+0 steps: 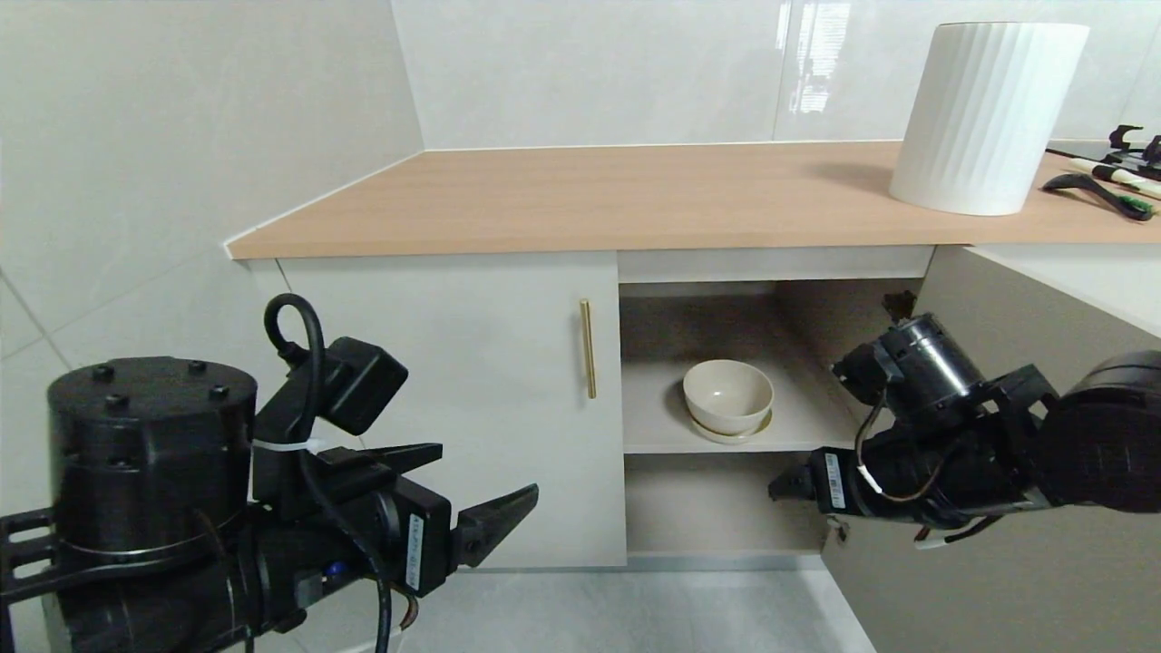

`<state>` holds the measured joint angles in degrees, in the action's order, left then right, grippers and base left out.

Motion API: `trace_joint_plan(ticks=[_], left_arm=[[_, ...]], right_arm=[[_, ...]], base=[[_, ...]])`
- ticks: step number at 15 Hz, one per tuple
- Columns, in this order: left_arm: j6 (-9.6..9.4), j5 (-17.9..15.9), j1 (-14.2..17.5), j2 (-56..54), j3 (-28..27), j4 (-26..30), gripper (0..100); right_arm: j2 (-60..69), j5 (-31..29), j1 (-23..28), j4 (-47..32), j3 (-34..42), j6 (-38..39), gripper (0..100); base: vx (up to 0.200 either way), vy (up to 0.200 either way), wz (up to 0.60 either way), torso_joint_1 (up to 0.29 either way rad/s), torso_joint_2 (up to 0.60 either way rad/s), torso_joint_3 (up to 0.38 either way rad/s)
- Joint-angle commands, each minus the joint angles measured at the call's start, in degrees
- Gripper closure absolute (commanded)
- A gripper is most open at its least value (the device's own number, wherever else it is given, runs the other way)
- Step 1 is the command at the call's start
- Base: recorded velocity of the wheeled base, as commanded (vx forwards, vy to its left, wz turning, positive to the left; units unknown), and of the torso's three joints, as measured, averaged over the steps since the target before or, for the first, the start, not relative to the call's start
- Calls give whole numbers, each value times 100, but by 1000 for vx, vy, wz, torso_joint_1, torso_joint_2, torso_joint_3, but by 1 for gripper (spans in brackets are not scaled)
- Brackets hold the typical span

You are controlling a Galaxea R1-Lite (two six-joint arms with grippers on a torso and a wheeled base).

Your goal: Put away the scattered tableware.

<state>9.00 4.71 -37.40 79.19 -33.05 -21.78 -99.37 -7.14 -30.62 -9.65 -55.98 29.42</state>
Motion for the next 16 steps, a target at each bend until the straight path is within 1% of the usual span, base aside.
trace_joint_plan(ticks=[1, 6, 7, 16], left_arm=[[6, 13, 5, -132, 0, 8, 0], [6, 74, -13, 105, 9, 8, 0], [6, 83, -92, 141, 9, 8, 0], [6, 83, -110, 185, 35, 8, 0]], right_arm=[[295, 2, -58, 16, 245, -15, 0], [436, -6, -58, 16, 360, -24, 0], [436, -15, -58, 16, 351, -24, 0], [462, 2, -58, 16, 351, -24, 0]], base=[[0, 0, 0, 0, 0, 0], [-200, 0, 0, 4, 5, 3], [-200, 0, 0, -7, 7, 2], [-200, 0, 0, 1, 1, 3]])
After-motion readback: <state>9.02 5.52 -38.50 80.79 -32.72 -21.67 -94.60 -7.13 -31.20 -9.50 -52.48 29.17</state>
